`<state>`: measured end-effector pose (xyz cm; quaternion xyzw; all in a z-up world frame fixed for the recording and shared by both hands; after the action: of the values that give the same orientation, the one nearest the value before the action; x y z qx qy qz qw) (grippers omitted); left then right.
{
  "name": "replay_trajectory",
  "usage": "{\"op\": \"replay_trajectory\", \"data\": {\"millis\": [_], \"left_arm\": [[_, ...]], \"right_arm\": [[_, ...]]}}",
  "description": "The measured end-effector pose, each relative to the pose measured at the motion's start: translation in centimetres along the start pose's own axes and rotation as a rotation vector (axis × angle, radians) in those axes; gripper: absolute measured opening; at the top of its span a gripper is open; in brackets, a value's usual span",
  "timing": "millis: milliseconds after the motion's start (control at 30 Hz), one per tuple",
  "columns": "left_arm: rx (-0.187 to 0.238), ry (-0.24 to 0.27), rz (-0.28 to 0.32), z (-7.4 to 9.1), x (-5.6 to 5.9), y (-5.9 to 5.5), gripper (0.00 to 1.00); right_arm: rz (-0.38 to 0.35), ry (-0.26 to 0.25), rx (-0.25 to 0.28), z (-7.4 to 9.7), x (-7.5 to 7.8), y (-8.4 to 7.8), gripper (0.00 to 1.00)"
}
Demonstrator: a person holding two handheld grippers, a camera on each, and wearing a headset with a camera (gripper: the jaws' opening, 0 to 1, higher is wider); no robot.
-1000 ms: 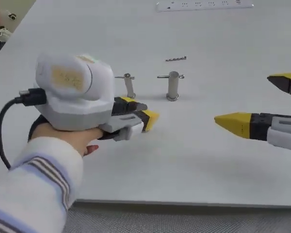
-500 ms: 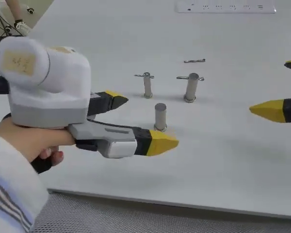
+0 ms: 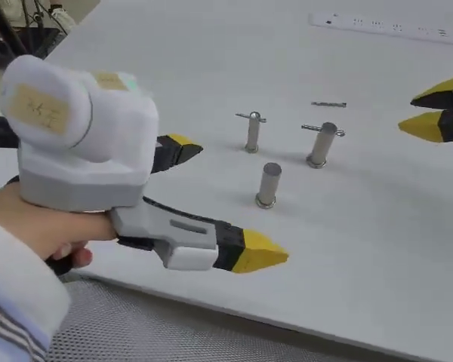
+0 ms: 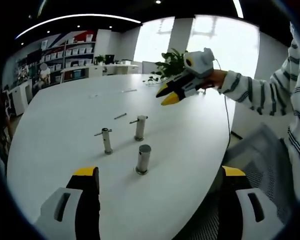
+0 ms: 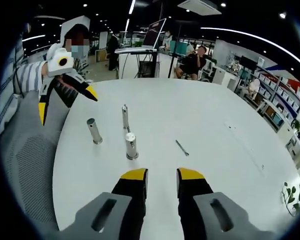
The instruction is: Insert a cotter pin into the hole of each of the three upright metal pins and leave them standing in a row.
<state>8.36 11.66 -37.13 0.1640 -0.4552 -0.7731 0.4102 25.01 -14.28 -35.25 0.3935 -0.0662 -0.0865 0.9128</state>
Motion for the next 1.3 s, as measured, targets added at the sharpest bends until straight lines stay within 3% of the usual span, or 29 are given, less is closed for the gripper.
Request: {"op": "replay_trajectory", "data": {"millis": [233,333,500,567,733,800,933,1000,1300], "left_arm": [[0.013,0.017,0.032,0.2,0.3,0.0,0.99],[0.004,0.028,0.066,0.2,0.4,-0.2,0.99],[0.013,0.046,0.071,0.5,0.4,0.0,0.99],[0.015,0.059,0.081,0.5,0.2,0.1,0.99],[0.008,0.081,0.093,0.5,0.1,0.1,0.99],[-0.019,0.069,0.149,0.5,0.1,-0.2,0.99],[-0.031,0.097,0.135,0.7,-0.2,-0.5,0.97],[-0.030,0.100,0.143,0.8,-0.2,-0.5,0.97],[-0.019,0.100,0.130,1.0,-0.2,-0.4,0.94]], "right_arm": [[0.046,0.053,-0.070,-2.4,2.5,1.5,0.32],[0.066,0.097,-0.086,-3.6,3.8,2.2,0.27],[0.115,0.148,-0.137,-5.4,5.3,3.4,0.18],[0.125,0.149,-0.153,-6.2,5.9,3.7,0.18],[0.177,0.182,-0.232,-8.2,7.5,3.7,0.15],[0.184,0.195,-0.253,-9.0,7.6,3.7,0.13],[0.191,0.216,-0.279,-10.4,8.1,3.7,0.13],[0.217,0.220,-0.336,-10.9,8.2,3.6,0.14],[0.273,0.256,-0.487,-12.3,9.4,2.7,0.09]]}}
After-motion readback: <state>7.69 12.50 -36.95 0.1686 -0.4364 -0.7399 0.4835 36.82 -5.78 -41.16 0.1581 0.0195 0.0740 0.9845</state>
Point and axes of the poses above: the centre of the closed fingertips' face, and the gripper's own axes: z roughly backward along the fingers, x roughly to its right, y roughly out of its top, the point moved 9 cm from there along z, roughly backward along the fingers, and after that the axes turned 10 degrees about y, right-handed, at the moved point
